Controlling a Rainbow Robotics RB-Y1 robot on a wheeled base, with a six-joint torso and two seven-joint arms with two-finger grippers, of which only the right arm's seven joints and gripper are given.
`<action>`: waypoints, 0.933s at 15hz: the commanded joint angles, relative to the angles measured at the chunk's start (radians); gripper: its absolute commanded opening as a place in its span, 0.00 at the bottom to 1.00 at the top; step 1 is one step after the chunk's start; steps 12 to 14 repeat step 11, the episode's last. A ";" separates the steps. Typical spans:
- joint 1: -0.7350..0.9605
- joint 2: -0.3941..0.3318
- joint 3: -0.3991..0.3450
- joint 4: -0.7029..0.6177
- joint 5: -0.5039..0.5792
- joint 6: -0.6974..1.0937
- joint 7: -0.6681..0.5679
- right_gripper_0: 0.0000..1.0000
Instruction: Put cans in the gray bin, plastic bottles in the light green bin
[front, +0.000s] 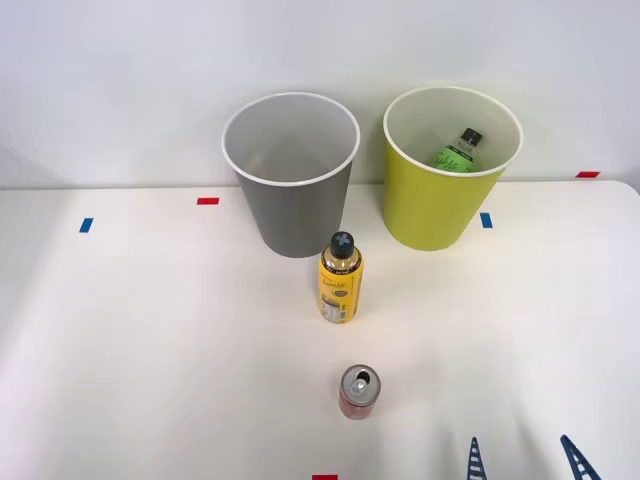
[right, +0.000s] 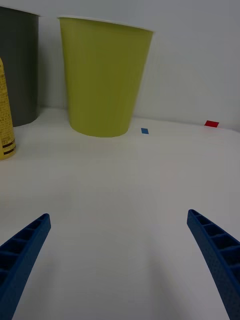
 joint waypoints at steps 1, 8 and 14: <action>0.000 0.000 0.000 0.000 0.000 0.000 0.000 0.94; 0.000 0.000 0.000 0.000 0.000 0.000 0.000 0.94; 0.000 0.000 0.000 0.000 0.000 0.000 0.000 0.94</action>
